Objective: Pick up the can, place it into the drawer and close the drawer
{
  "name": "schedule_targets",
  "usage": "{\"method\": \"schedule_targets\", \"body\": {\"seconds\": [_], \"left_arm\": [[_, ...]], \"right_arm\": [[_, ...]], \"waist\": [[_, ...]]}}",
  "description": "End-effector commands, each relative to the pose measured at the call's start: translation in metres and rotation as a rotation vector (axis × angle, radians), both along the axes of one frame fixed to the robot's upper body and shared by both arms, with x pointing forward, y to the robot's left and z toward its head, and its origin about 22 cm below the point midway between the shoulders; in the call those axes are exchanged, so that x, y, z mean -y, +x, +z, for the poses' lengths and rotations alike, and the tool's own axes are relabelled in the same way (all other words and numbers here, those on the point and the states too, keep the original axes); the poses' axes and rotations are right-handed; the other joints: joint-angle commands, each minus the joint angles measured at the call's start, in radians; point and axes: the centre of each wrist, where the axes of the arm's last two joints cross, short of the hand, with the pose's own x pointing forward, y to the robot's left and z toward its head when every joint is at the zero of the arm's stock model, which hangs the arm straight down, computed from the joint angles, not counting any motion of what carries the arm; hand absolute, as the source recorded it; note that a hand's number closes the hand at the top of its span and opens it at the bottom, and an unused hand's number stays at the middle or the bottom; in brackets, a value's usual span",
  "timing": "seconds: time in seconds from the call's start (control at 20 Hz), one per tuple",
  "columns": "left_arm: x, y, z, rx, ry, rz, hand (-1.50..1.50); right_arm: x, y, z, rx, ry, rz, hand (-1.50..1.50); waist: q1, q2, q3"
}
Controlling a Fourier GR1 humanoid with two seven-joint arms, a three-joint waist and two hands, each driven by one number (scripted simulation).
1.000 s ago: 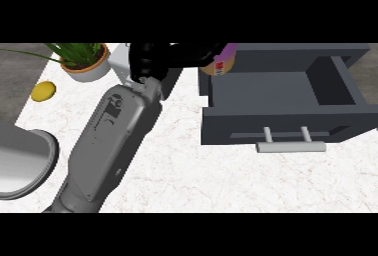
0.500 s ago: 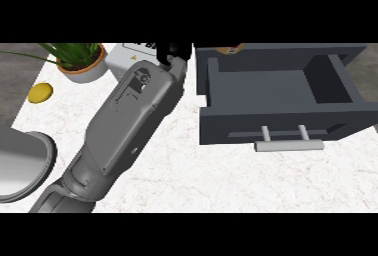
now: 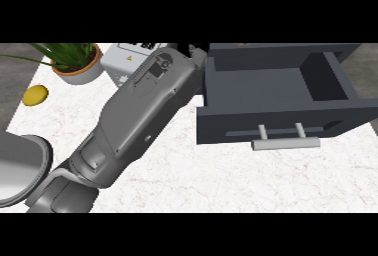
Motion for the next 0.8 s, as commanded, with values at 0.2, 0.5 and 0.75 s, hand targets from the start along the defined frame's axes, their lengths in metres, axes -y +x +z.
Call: {"method": "schedule_targets", "body": {"seconds": [0.2,0.5,0.75], "left_arm": [[0.022,0.000,0.000,-0.029,0.057,0.025,1.50],[0.024,-0.003,-0.017,-0.059,0.051,0.021,1.50],[0.021,0.002,-0.031,-0.077,0.109,0.035,1.50]], "right_arm": [[-0.007,0.016,-0.008,0.002,0.010,0.022,-1.50],[-0.002,0.018,0.000,0.012,0.011,0.021,-1.50],[-0.004,0.019,0.006,0.008,0.004,0.002,-1.50]], "waist": [[-0.016,0.003,0.001],[-0.021,0.004,0.001],[-0.026,0.007,0.001]]}}
